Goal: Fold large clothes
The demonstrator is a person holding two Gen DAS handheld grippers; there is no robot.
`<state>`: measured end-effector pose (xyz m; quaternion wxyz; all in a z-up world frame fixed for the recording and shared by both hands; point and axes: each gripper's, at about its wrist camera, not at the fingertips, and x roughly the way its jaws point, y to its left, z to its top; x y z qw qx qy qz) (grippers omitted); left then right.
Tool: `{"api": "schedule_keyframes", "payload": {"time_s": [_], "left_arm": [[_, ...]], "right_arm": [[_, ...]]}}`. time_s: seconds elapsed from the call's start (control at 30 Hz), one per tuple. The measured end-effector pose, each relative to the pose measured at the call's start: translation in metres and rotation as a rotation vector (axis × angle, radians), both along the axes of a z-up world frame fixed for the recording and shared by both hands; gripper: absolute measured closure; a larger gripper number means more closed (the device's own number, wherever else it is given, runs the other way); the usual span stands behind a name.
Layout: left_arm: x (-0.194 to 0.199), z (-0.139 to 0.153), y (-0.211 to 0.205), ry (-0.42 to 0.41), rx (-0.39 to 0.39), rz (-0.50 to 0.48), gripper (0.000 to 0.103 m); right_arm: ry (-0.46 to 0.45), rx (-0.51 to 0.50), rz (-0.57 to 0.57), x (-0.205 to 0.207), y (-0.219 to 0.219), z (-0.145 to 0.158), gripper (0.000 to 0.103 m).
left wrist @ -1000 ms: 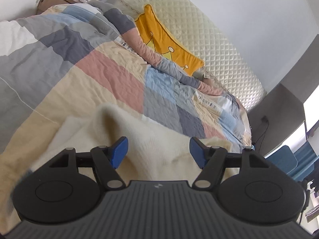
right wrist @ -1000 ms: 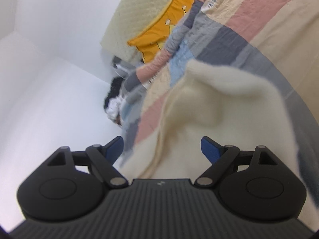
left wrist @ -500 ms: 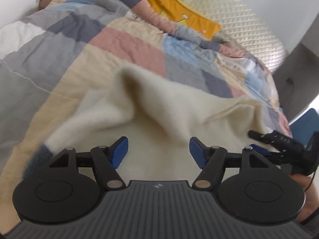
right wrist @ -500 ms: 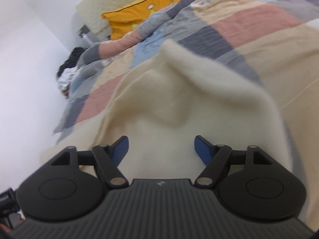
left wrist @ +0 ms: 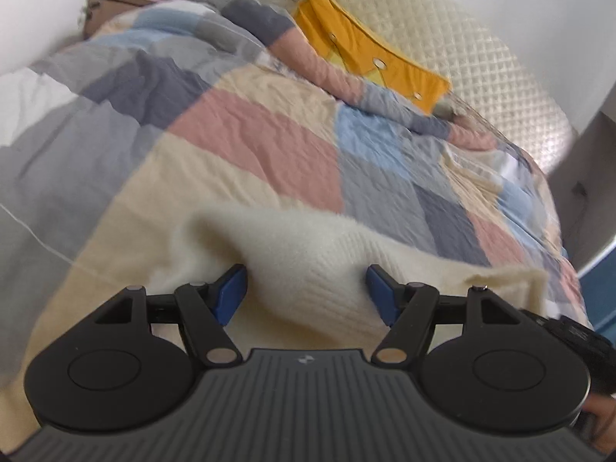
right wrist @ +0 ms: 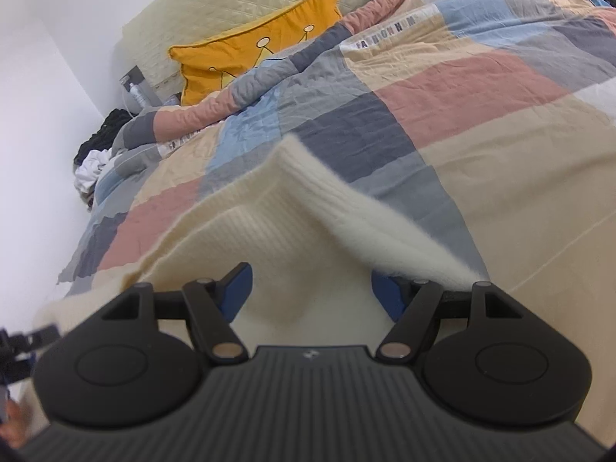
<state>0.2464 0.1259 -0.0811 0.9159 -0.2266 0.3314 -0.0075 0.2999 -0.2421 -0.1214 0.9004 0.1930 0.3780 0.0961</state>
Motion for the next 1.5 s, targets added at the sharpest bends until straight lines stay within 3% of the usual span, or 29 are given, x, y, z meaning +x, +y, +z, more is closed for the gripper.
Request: {"api": "schedule_keyframes", "payload": {"time_s": [0.1, 0.23, 0.33, 0.53, 0.63, 0.77, 0.87, 0.97, 1.13, 1.33, 1.5], "left_arm": [[0.0, 0.001, 0.011, -0.045, -0.044, 0.06, 0.03], [-0.019, 0.016, 0.028, -0.182, -0.1, 0.156, 0.031], [-0.021, 0.027, 0.035, -0.212, -0.151, 0.124, 0.032], [-0.051, 0.03, 0.016, -0.18, -0.137, 0.03, 0.031], [-0.067, 0.03, 0.001, -0.149, -0.099, -0.052, 0.031], [-0.072, 0.023, -0.032, -0.058, 0.037, -0.185, 0.03], [-0.059, 0.004, -0.046, 0.049, 0.076, -0.21, 0.031], [-0.043, -0.012, -0.044, 0.096, 0.109, -0.163, 0.031], [-0.012, -0.017, -0.037, 0.073, 0.16, -0.073, 0.031], [0.025, -0.016, -0.04, 0.086, 0.25, -0.082, 0.031], [0.042, -0.011, -0.033, 0.013, 0.259, -0.032, 0.03]], "right_arm": [[-0.027, -0.011, -0.012, 0.001, -0.002, 0.002, 0.033], [-0.063, -0.007, -0.041, -0.001, -0.009, 0.008, 0.033], [-0.092, 0.005, -0.059, -0.005, -0.014, 0.012, 0.033], [-0.11, -0.02, -0.061, -0.012, -0.014, 0.02, 0.032], [-0.076, -0.061, -0.046, -0.014, -0.011, 0.018, 0.032], [-0.023, -0.111, -0.024, -0.012, -0.004, 0.007, 0.032], [-0.001, -0.147, -0.006, -0.01, 0.002, -0.001, 0.032], [0.014, -0.158, 0.0, -0.011, 0.003, -0.007, 0.032], [0.028, -0.17, 0.008, -0.01, 0.005, -0.012, 0.03], [0.038, -0.182, 0.017, -0.006, 0.008, -0.019, 0.029], [0.038, -0.204, 0.022, -0.004, 0.012, -0.021, 0.028]]}}
